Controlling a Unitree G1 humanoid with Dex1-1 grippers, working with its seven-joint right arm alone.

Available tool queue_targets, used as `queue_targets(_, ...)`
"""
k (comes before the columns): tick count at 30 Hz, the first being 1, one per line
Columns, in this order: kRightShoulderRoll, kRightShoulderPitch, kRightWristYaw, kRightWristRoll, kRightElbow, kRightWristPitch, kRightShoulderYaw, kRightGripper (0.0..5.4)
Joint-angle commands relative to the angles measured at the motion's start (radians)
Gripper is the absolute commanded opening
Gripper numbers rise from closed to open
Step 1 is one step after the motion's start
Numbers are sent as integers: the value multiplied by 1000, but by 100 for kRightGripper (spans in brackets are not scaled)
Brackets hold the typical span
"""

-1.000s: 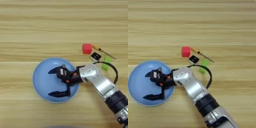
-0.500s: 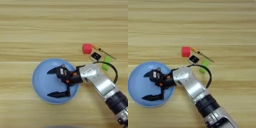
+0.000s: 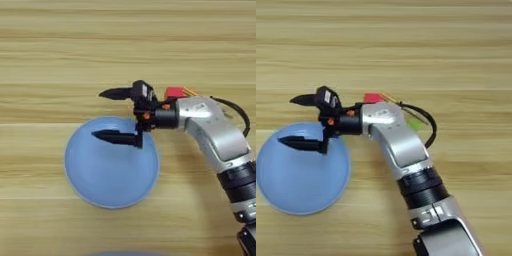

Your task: Move the objects on the table

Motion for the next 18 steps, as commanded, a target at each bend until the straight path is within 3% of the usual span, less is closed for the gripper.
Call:
queue_targets(1, -17, -104, -48, 45, -7, -10, -78, 538)
queue_targets(10, -60, -182, -84, 86, 93, -42, -212, 538)
queue_targets(18, -115, -251, -94, 73, 241, -111, -289, 538)
